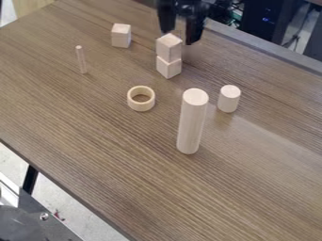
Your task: Put the cube on top of the cube with a hole
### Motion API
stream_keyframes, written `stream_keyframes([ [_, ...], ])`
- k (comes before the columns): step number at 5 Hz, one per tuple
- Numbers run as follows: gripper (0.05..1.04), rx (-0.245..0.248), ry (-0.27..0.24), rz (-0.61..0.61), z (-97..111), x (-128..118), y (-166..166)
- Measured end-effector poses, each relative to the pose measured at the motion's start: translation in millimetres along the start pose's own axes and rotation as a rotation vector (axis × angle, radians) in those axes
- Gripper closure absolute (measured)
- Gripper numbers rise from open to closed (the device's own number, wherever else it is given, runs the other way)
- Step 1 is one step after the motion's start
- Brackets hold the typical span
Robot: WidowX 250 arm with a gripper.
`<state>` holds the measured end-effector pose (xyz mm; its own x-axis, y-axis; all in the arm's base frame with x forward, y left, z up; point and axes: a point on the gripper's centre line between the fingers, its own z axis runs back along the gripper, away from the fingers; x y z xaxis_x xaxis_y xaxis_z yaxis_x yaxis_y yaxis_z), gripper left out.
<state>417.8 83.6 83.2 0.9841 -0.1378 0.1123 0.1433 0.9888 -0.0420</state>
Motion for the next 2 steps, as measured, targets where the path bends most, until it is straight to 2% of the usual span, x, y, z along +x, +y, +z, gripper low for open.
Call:
stream_keyframes([
  [1, 0.084, -0.041, -0.011, 0.020, 8, 11, -1],
  [2, 0.084, -0.077, -0.086, 0.039, 23, 28, 1],
])
